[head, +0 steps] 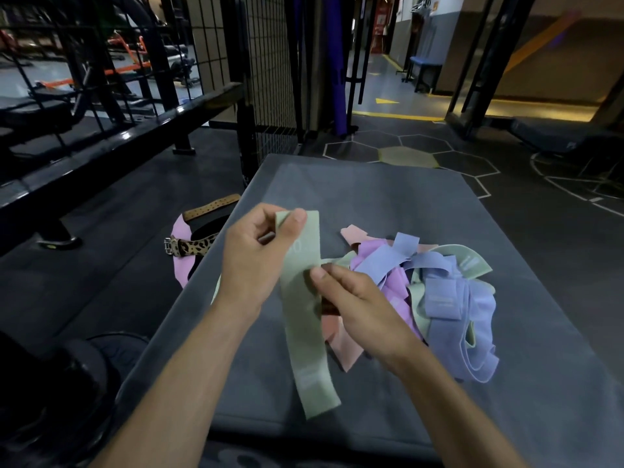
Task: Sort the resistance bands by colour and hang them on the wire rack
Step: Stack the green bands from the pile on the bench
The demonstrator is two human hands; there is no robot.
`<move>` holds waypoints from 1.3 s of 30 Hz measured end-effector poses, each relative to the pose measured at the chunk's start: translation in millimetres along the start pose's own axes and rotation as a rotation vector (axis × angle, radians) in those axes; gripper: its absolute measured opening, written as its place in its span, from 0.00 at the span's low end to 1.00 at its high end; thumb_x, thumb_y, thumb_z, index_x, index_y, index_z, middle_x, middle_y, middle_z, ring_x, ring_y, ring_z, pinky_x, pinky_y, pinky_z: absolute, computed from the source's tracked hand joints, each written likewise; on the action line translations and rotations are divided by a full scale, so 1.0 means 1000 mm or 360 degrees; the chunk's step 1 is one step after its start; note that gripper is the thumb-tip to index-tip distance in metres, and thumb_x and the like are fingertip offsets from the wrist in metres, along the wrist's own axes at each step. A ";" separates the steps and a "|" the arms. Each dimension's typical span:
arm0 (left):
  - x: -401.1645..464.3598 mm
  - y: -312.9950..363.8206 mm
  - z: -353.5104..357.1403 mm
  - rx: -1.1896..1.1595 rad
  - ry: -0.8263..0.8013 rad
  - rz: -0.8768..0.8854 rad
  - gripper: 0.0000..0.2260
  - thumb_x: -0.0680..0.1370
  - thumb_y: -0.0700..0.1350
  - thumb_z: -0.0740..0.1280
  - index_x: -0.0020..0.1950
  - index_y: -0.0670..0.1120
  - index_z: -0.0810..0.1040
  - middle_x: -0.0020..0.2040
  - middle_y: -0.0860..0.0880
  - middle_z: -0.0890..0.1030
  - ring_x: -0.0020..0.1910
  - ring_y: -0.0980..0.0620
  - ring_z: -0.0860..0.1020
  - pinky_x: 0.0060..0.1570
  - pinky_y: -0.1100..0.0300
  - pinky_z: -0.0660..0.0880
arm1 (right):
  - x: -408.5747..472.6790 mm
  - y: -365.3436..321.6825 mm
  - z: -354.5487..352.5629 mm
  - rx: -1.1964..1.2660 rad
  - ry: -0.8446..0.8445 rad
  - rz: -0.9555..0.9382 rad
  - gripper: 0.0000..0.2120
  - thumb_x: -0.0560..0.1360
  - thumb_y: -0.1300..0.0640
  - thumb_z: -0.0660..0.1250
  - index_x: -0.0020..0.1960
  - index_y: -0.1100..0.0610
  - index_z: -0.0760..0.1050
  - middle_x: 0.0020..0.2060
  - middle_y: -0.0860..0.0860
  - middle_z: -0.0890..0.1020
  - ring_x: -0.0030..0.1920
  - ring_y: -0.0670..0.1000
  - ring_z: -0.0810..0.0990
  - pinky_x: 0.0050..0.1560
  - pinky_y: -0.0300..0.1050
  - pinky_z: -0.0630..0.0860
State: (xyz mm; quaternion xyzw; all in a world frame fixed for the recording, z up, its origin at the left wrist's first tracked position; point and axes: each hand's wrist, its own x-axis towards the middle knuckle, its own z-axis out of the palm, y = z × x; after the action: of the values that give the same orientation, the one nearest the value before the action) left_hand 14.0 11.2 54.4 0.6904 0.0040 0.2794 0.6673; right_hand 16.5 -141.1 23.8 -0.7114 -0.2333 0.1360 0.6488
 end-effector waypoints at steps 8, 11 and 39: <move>-0.006 0.000 -0.008 0.0018 -0.0358 -0.0012 0.08 0.73 0.52 0.73 0.42 0.48 0.81 0.37 0.50 0.82 0.38 0.55 0.78 0.41 0.62 0.76 | 0.009 -0.016 -0.006 0.0196 0.0372 -0.0443 0.08 0.79 0.62 0.68 0.59 0.60 0.78 0.49 0.57 0.86 0.52 0.59 0.84 0.55 0.53 0.81; -0.006 -0.002 -0.011 0.0014 -0.0456 -0.0010 0.09 0.75 0.52 0.71 0.45 0.47 0.82 0.42 0.49 0.84 0.42 0.54 0.80 0.46 0.59 0.77 | 0.011 -0.020 -0.004 0.0199 0.0423 -0.0482 0.03 0.78 0.63 0.70 0.52 0.61 0.80 0.46 0.59 0.85 0.48 0.59 0.84 0.53 0.54 0.80; -0.047 -0.056 -0.077 0.0412 -0.1202 -0.0481 0.14 0.69 0.43 0.66 0.53 0.47 0.80 0.41 0.54 0.82 0.39 0.59 0.77 0.43 0.61 0.73 | 0.064 -0.099 0.039 0.0518 0.0789 -0.0528 0.03 0.77 0.61 0.71 0.46 0.55 0.80 0.37 0.47 0.82 0.41 0.52 0.76 0.47 0.51 0.71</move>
State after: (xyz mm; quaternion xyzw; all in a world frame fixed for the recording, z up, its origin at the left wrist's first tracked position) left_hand -35.6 70.0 -18.6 0.8140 -0.1045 -0.0970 0.5631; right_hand 36.3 -70.1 123.9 -0.5623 -0.1563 -0.1131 0.8041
